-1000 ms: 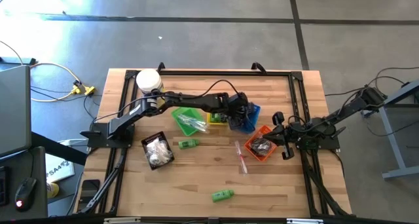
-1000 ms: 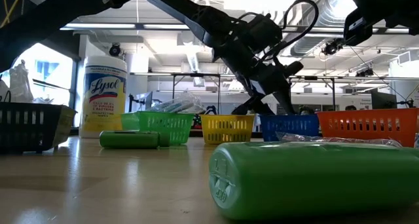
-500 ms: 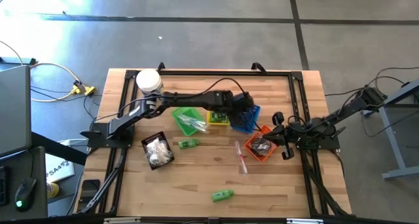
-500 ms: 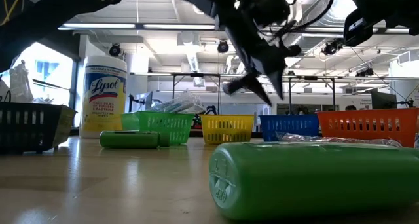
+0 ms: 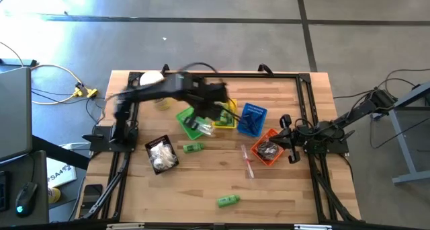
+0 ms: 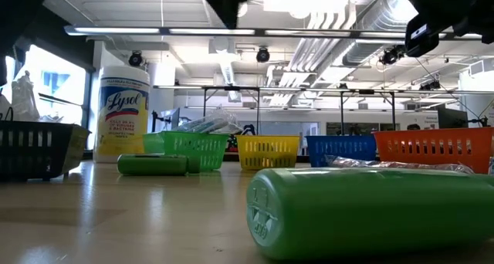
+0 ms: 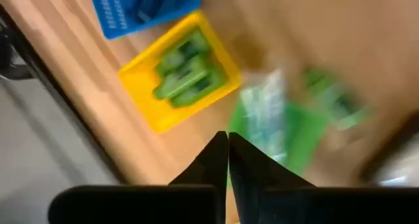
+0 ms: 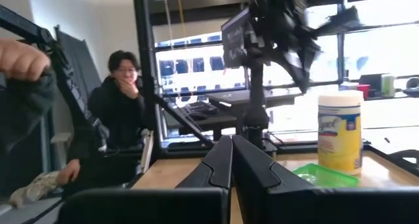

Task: Pick & Place Travel size toiletries
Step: Put the shampoo bottle into the yellow bin

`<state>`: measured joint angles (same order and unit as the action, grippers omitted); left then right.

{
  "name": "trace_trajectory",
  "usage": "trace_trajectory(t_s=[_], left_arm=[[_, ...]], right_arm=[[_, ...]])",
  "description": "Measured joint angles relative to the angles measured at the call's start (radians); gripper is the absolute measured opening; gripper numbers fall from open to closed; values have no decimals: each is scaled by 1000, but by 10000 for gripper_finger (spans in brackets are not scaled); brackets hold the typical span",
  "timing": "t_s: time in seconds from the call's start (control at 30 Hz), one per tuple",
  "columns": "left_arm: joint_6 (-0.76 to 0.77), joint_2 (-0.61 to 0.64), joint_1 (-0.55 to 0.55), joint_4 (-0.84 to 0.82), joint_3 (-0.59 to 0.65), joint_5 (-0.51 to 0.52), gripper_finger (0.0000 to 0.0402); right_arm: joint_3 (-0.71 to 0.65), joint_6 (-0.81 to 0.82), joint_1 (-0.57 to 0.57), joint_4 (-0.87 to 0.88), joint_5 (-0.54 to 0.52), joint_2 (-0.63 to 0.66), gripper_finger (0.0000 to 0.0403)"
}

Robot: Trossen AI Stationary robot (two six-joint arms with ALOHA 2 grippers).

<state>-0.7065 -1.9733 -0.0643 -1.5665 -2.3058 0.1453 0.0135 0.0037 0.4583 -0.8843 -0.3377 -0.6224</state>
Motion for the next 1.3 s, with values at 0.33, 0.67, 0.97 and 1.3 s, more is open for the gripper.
trace_trajectory(t_s=[0.33, 0.67, 0.97, 1.3], left_arm=[[190, 420, 88, 233, 350, -269, 1], [570, 1021, 97, 1019, 1222, -140, 0], [768, 1332, 98, 1467, 1719, 10, 0], [708, 1440, 97, 1765, 2002, 49, 0]], right_arm=[[0, 3, 0, 5, -30, 0, 3], [0, 21, 0, 15, -30, -1, 3], [0, 20, 0, 17, -31, -10, 3], [0, 79, -18, 66, -111, -10, 3]])
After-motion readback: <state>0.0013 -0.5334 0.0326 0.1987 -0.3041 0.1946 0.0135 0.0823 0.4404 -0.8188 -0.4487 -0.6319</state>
